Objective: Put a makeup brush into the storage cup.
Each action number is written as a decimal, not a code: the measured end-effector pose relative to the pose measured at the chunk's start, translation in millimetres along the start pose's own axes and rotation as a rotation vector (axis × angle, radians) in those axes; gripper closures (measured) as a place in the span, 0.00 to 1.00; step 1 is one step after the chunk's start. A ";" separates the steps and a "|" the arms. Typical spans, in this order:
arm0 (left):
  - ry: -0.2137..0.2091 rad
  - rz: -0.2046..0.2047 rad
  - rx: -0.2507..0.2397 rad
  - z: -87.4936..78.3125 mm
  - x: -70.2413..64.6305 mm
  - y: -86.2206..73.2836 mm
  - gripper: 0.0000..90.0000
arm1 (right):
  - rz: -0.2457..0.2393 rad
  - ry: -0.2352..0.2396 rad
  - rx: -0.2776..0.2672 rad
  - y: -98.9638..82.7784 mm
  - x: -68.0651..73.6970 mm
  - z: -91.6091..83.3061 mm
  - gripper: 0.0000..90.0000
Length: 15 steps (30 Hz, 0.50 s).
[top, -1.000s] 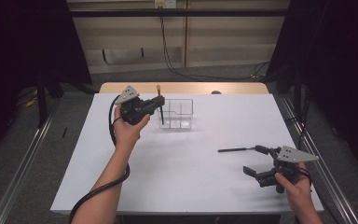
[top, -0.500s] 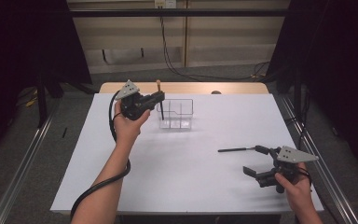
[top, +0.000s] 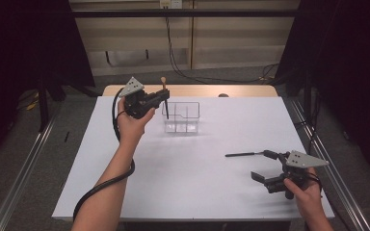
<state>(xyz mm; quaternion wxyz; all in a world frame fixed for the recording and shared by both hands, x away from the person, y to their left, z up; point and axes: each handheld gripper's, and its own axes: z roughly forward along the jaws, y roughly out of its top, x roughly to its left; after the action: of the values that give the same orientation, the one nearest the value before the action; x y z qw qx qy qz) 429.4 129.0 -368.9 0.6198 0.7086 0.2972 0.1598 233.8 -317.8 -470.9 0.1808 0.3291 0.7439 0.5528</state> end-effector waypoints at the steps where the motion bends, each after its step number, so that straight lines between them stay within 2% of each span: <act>1: 0.001 0.000 0.000 0.4 0.3 0.8 0.93 | -0.001 0.000 -0.001 0.2 0.0 -0.1 0.02; 15: 0.017 0.006 -0.011 6.9 3.9 11.1 0.93 | 0.001 -0.003 -0.005 0.3 -0.4 -1.4 0.02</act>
<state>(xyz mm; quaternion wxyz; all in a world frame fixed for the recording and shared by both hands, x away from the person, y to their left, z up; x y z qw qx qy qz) 439.0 125.4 -359.9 0.6206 0.7046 0.2996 0.1693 233.3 -319.0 -470.3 0.1823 0.3297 0.7421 0.5544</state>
